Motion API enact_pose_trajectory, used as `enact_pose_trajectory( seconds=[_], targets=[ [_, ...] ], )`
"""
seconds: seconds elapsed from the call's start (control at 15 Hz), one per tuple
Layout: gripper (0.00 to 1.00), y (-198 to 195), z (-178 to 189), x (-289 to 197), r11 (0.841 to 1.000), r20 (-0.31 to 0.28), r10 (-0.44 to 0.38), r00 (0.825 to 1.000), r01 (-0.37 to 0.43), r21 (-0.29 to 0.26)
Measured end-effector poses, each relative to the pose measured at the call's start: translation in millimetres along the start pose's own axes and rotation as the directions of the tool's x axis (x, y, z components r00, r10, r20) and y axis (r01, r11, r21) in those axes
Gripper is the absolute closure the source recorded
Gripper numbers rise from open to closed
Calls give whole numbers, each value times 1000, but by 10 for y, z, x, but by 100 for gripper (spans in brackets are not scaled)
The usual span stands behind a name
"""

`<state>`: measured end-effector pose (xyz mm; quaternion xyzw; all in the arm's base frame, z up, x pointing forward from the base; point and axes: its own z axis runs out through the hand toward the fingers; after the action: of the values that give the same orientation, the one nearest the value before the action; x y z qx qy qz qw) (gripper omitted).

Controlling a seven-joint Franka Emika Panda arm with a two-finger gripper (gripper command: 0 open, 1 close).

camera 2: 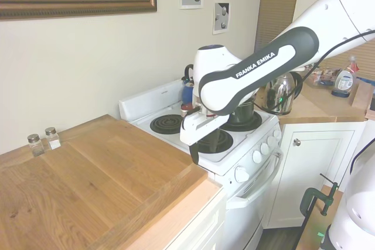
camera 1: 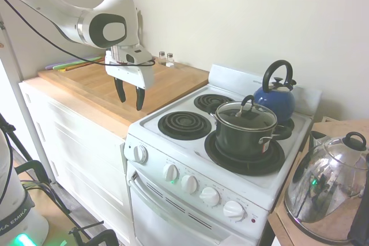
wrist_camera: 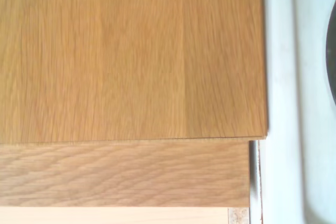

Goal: Uncover the lid of the pot

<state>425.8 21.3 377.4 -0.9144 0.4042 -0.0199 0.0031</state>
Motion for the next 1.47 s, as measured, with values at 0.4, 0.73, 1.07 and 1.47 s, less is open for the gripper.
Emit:
enact_pose_trajectory(
  seconds=[0.4,0.73,1.07,1.47],
  targets=[
    [0,97,-88,192,998,-38,38,999,-35,53],
    [0,706,-673,398,968,-129,168,977,-139,211],
    [0,1777,-1230,825,905,-110,282,953,-226,361],
    [0,2209,-1377,1916,833,-62,444,894,-386,397]
  ],
)
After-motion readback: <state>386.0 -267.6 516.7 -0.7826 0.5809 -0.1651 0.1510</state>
